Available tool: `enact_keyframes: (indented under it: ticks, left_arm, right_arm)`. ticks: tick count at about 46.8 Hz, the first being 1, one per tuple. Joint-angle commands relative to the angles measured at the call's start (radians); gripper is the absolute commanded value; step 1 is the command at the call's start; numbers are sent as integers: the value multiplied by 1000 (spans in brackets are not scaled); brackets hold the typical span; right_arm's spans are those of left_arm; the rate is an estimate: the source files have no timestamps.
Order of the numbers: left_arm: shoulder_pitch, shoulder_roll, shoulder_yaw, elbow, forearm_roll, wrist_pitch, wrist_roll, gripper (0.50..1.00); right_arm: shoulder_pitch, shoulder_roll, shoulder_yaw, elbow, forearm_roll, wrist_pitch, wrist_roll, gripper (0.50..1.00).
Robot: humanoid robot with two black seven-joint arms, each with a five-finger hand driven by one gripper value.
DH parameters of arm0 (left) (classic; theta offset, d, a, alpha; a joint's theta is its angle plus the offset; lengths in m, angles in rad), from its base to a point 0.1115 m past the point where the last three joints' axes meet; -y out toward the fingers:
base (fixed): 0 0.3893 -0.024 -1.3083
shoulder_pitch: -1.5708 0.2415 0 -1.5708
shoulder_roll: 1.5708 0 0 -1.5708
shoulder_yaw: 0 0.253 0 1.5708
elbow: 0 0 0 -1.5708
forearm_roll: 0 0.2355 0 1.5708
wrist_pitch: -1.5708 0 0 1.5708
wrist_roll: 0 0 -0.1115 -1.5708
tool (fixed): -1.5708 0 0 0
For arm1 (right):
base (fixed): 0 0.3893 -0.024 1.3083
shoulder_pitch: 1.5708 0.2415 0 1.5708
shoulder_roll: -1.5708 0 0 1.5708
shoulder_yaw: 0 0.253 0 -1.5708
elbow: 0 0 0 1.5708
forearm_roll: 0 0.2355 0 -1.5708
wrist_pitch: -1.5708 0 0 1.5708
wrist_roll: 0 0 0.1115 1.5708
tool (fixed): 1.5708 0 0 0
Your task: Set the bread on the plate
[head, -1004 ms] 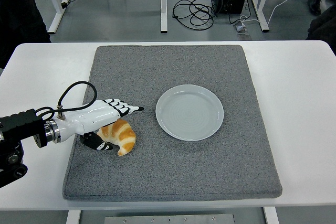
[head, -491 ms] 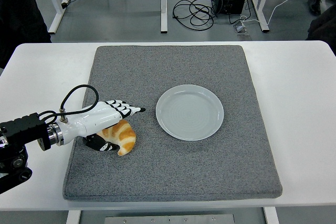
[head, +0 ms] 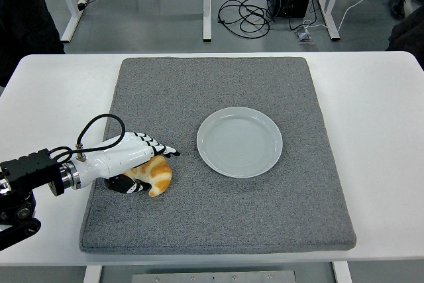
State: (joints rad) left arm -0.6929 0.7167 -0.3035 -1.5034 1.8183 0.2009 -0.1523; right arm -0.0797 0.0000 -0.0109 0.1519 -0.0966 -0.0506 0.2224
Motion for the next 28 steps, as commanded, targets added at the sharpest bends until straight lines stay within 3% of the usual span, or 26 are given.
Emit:
enact_keyframes:
  ticks: [1, 17, 23, 28]
  left_arm:
    - [1, 0, 0, 0, -2, 0, -13, 500]
    - [-36, 10, -3, 0, -16, -20, -44, 500]
    - [-126, 18, -2, 0, -56, -23, -47, 500]
    - [-258, 49, -2, 2, -120, -43, -47, 500]
  right_arm:
    - [0, 0, 0, 0, 0, 0, 0, 1000]
    - [0, 0, 0, 0, 0, 0, 0, 1000]
    - [0, 0, 0, 0, 0, 0, 0, 1000]
    - [0, 0, 0, 0, 0, 0, 0, 1000]
